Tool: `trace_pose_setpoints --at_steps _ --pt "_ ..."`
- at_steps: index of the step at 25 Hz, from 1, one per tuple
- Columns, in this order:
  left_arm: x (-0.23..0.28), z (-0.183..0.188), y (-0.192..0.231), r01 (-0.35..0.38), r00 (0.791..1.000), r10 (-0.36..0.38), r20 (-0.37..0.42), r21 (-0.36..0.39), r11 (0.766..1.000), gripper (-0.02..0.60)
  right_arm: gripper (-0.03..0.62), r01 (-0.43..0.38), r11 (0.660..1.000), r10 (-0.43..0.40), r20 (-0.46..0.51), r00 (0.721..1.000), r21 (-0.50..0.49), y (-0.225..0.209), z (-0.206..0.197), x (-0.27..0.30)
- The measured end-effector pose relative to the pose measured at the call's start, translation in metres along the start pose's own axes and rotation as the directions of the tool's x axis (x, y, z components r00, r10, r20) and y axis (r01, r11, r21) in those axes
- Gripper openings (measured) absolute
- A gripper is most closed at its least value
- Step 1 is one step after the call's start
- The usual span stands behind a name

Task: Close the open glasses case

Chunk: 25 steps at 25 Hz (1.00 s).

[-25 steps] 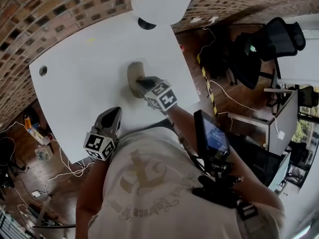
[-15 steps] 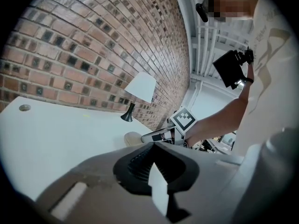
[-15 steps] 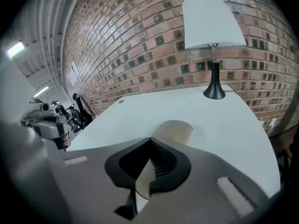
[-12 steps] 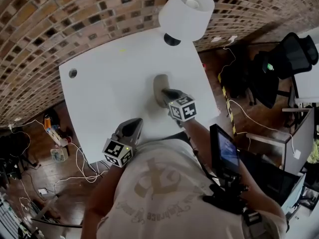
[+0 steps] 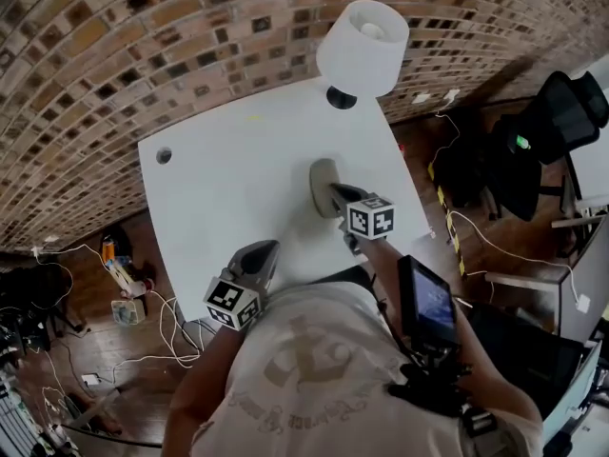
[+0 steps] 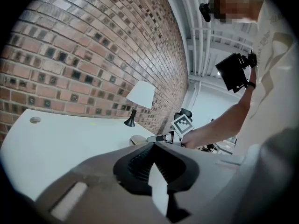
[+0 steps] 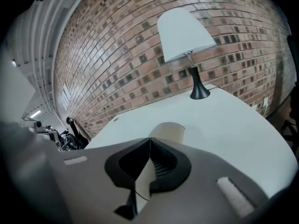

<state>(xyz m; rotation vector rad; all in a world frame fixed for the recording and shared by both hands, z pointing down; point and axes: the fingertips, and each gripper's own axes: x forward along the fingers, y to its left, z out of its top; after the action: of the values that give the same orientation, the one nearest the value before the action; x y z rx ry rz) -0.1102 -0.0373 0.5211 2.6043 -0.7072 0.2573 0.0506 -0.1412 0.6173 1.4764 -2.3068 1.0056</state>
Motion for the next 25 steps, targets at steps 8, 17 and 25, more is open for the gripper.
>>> trace_pose_setpoints --at_steps 8,17,25 --pt "0.012 0.004 -0.018 0.052 0.999 -0.051 -0.014 0.049 0.997 0.005 0.009 -0.016 1.000 0.015 0.035 0.999 0.021 0.004 -0.009 -0.024" --pt "0.039 0.012 -0.054 0.038 0.999 -0.036 -0.021 0.072 0.997 0.005 0.009 -0.089 0.991 0.077 0.120 0.990 0.097 -0.005 -0.010 -0.091" --pt "0.071 0.010 -0.088 -0.032 0.999 0.032 0.019 0.014 0.999 0.005 0.009 -0.226 0.973 0.231 0.169 0.958 -0.048 0.020 0.006 -0.161"
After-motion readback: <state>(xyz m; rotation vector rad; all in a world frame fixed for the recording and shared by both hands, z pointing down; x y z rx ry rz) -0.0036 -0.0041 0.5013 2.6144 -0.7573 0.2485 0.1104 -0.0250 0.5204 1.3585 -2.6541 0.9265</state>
